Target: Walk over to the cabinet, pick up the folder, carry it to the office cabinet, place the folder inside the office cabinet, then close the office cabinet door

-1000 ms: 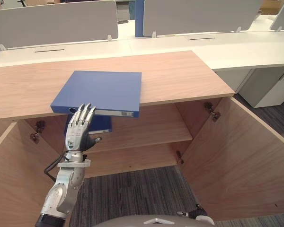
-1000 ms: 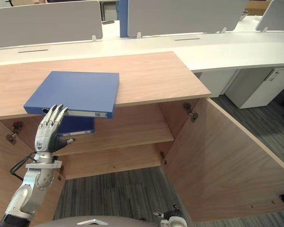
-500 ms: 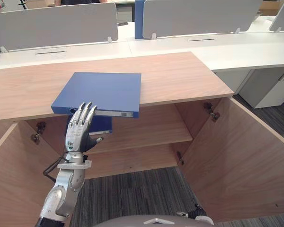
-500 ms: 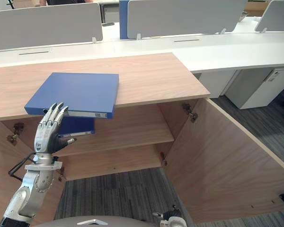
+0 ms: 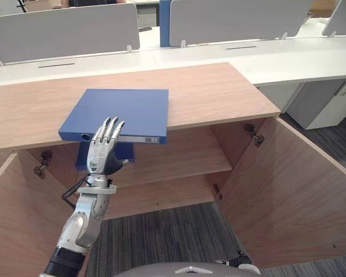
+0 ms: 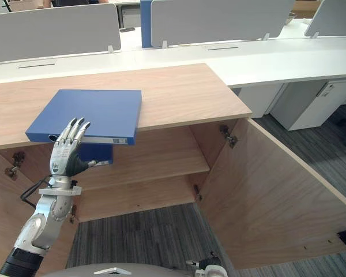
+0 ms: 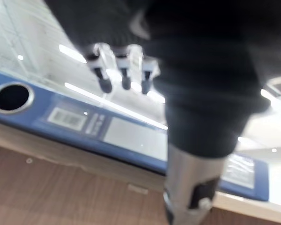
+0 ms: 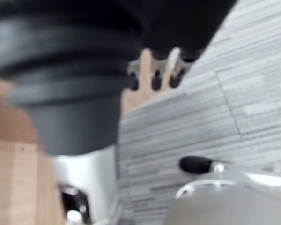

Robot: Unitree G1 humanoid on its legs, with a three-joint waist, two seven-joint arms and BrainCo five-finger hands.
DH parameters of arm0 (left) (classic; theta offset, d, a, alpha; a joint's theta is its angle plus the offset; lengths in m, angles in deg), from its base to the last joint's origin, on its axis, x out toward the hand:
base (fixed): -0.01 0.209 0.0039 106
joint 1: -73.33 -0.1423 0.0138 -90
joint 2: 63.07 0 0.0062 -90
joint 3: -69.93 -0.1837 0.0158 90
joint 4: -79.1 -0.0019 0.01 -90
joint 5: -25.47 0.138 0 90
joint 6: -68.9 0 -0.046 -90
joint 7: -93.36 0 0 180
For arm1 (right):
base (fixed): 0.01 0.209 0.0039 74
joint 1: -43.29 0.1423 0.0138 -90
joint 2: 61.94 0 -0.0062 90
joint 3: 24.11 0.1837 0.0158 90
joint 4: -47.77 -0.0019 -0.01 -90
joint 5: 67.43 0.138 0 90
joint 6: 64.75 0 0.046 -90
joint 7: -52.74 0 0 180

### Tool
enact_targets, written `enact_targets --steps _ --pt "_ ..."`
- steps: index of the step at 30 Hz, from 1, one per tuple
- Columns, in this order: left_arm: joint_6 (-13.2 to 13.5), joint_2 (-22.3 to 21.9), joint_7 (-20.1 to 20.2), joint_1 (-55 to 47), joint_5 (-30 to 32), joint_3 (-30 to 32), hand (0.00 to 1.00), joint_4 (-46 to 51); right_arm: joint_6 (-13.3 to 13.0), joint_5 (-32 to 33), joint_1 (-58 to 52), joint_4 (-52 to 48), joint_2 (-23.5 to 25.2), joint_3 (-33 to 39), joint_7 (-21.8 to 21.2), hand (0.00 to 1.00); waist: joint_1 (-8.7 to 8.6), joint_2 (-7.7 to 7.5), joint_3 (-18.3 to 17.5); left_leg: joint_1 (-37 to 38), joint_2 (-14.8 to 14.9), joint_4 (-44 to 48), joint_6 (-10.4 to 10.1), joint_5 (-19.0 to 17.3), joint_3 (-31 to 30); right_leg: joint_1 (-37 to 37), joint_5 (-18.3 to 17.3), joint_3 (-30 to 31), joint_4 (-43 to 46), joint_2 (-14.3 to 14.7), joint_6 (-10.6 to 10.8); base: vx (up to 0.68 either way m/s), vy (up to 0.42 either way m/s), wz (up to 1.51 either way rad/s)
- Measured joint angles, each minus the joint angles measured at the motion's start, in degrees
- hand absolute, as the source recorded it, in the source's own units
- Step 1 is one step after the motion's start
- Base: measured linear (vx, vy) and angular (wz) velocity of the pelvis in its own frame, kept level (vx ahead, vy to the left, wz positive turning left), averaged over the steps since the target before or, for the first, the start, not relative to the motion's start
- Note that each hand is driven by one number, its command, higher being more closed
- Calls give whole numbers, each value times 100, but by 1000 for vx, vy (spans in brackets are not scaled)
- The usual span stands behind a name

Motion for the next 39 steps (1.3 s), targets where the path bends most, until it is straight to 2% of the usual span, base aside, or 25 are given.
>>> enact_targets --steps 13,19,26,27,39 --pt "-55 134 122 372 124 -113 0 -323 0 0 44 1 -10 61 -12 0 -48 0 -3 -34 1 0 -1 -1 52 -67 18 26 -1 0 -2 0 0 -2" --pt "-112 266 147 647 223 -204 0 -521 0 1 63 5 -11 128 -151 0 -67 -1 -2 -60 1 1 0 -1 51 -91 19 19 -2 0 -2 0 0 0" --pt "-171 339 244 968 242 -270 0 -781 0 3 82 5 -13 166 -195 0 -163 -4 0 -80 1 0 -1 -2 50 -111 18 19 -3 0 -2 0 0 0" --pt "-186 425 247 1020 334 -342 100 -781 1 4 81 5 -13 171 -195 0 -174 -4 0 -101 1 0 -1 -2 51 -132 18 21 -3 0 -2 0 0 0" --pt "-195 728 203 1705 730 -385 100 -1148 0 70 194 4 -31 358 -202 0 -283 -10 1 -202 1 2 -3 -17 83 -256 22 58 -3 2 -1 -2 -3 -1"
